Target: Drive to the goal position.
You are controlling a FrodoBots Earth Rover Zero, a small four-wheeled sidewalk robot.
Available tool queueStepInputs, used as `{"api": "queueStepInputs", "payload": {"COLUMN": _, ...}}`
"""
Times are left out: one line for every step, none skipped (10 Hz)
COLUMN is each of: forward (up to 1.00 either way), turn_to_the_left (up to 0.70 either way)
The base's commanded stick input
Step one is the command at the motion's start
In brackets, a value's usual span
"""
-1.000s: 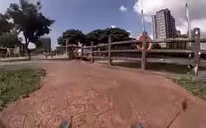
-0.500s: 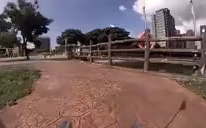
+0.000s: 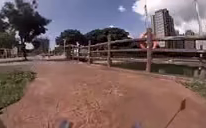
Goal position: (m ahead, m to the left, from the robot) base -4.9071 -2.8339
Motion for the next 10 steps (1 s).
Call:
{"api": "queueStepInputs", "payload": {"forward": 0.50, "turn_to_the_left": 0.00}}
{"api": "queueStepInputs", "payload": {"forward": 0.50, "turn_to_the_left": 0.00}}
{"api": "queueStepInputs", "payload": {"forward": 0.50, "turn_to_the_left": 0.00}}
{"api": "queueStepInputs", "payload": {"forward": 0.50, "turn_to_the_left": 0.00}}
{"api": "queueStepInputs", "payload": {"forward": 0.50, "turn_to_the_left": 0.00}}
{"api": "queueStepInputs", "payload": {"forward": 0.50, "turn_to_the_left": 0.00}}
{"api": "queueStepInputs", "payload": {"forward": 0.50, "turn_to_the_left": 0.00}}
{"api": "queueStepInputs", "payload": {"forward": 0.50, "turn_to_the_left": 0.00}}
{"api": "queueStepInputs", "payload": {"forward": 0.50, "turn_to_the_left": 0.00}}
{"api": "queueStepInputs", "payload": {"forward": 0.50, "turn_to_the_left": 0.00}}
